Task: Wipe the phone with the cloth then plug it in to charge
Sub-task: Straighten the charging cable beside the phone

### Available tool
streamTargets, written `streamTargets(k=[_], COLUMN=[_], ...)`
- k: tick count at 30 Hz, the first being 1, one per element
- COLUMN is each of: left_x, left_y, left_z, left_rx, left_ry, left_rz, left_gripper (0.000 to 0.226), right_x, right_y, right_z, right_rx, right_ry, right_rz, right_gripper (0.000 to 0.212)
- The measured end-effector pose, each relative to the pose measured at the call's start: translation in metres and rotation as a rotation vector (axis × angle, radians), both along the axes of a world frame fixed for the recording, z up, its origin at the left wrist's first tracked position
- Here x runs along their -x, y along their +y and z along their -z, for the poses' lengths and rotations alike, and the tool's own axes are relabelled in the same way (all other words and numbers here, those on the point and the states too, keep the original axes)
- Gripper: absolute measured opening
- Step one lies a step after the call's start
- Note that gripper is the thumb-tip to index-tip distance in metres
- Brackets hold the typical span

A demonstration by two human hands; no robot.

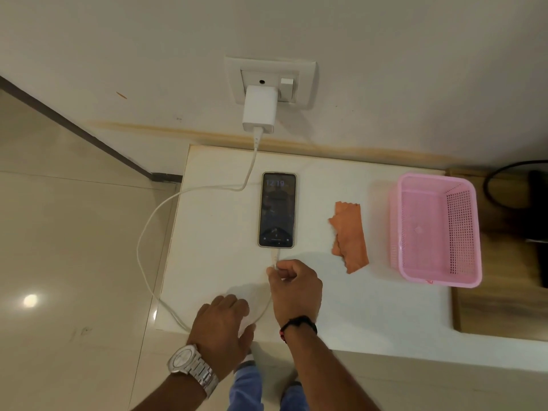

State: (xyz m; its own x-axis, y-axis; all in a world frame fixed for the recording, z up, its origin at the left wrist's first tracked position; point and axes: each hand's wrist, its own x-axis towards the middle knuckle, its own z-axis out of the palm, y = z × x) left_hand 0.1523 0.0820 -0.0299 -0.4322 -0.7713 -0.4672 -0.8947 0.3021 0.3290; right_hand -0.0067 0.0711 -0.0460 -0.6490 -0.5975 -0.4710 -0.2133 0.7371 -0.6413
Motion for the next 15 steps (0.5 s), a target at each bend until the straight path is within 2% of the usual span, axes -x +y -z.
streamTargets(k=[7,11,15], left_x=[0.008,0.029,0.077], left_y=[-0.004,-0.013,-0.024], left_z=[-0.008,-0.027,-0.043], left_rx=[0.043,0.051,-0.016], left_ry=[0.081,0.265,0.490], left_rz=[-0.109,-0.229,-0.271], left_gripper=[0.018,0.013,0.003], right_x=[0.009,0.040,0.086], right_y=[0.005,0.018,0.030], right_z=[-0.011,-0.028,-0.034], right_rx=[0.019,0.113,0.115], right_ry=[0.008,0.086,0.163], right_rz=[-0.028,0.081,0.266], right_gripper=[0.024,0.014,0.013])
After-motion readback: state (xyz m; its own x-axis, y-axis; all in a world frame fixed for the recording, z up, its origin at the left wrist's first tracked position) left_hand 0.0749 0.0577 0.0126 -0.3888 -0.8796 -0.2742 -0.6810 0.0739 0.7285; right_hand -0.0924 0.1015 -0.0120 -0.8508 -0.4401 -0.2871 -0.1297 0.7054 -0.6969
